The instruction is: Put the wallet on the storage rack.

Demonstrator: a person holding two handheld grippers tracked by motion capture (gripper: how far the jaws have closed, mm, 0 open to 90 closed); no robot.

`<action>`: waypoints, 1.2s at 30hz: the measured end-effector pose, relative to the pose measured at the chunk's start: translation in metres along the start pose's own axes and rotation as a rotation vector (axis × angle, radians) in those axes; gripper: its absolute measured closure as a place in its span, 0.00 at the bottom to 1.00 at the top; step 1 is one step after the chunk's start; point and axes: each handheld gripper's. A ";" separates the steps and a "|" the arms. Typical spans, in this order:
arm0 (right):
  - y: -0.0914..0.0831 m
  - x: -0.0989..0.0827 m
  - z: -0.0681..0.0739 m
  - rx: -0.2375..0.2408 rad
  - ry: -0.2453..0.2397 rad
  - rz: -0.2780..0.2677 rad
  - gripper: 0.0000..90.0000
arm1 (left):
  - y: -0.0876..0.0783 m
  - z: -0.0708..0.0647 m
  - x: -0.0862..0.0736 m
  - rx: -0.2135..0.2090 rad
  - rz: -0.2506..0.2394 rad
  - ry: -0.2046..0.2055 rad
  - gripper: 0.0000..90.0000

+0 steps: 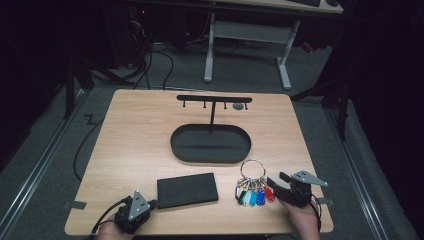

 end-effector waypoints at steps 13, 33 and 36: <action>0.001 0.001 0.002 0.007 -0.002 0.002 0.44 | 0.007 -0.050 0.015 -0.131 0.002 0.148 0.95; -0.023 -0.015 -0.014 -0.049 0.033 -0.002 0.44 | 0.030 -0.043 0.059 -0.186 -0.089 0.140 0.55; -0.024 -0.016 -0.015 -0.050 0.036 -0.002 0.44 | 0.035 -0.045 0.064 -0.211 -0.115 0.140 0.58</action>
Point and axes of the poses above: each handheld gripper's, and its own axes: y roughly forward along the jaws, x roughly out of its top, z roughly to its left, and after that the axes turned 3 degrees about -x, right-handed
